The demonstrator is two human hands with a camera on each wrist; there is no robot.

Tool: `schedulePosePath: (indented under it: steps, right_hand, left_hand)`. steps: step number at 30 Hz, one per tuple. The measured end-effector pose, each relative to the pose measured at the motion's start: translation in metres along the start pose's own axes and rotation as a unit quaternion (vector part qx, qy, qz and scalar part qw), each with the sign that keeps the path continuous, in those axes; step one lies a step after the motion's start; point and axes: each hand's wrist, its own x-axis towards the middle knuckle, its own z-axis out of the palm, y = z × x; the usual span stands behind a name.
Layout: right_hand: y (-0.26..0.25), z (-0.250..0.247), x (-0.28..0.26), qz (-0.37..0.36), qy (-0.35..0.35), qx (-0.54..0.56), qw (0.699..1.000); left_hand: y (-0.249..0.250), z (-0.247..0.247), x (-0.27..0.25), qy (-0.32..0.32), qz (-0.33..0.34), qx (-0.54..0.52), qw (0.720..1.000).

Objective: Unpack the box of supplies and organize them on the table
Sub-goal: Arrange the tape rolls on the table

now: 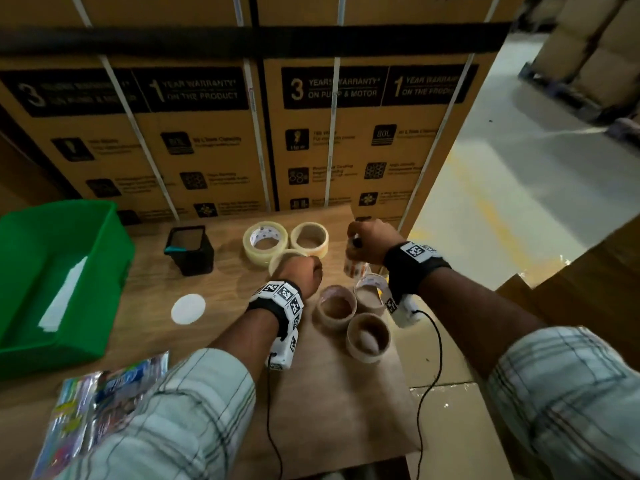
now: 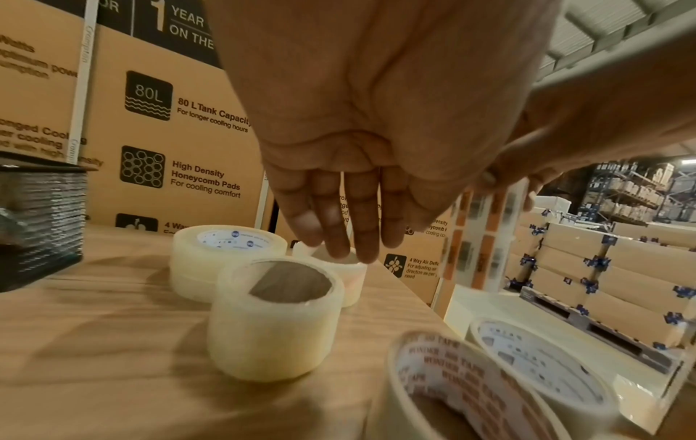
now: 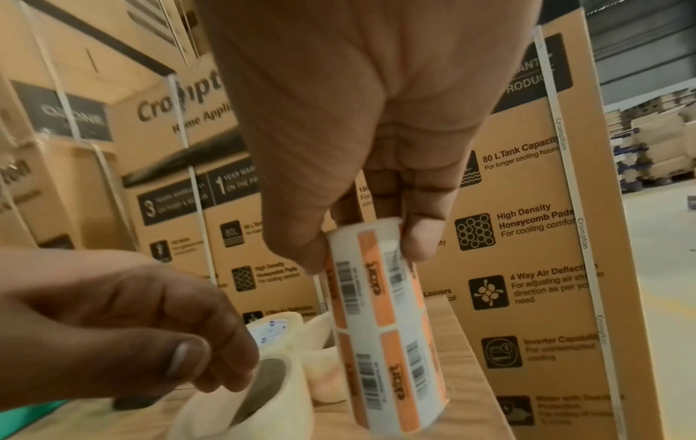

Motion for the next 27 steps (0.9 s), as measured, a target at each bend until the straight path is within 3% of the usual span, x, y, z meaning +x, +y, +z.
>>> schedulePosePath:
  steps: [5, 11, 22, 27]
  right_hand:
    - [0.011, 0.008, 0.06, 0.037, -0.06, -0.033, 0.997]
    - [0.02, 0.031, 0.097, 0.05, -0.043, -0.043, 0.997]
    - [0.026, 0.044, 0.101, 0.046, -0.051, -0.019, 0.997]
    - [0.02, 0.043, 0.082, 0.034, -0.031, -0.036, 0.998]
  left_hand:
    - [0.004, -0.007, 0.041, -0.023, -0.001, -0.009, 1.0]
    - [-0.011, 0.005, 0.07, -0.052, 0.001, 0.011, 0.999]
    - [-0.02, 0.008, 0.086, -0.061, 0.023, -0.011, 0.998]
    - [-0.019, -0.001, 0.077, -0.033, 0.029, -0.011, 0.999]
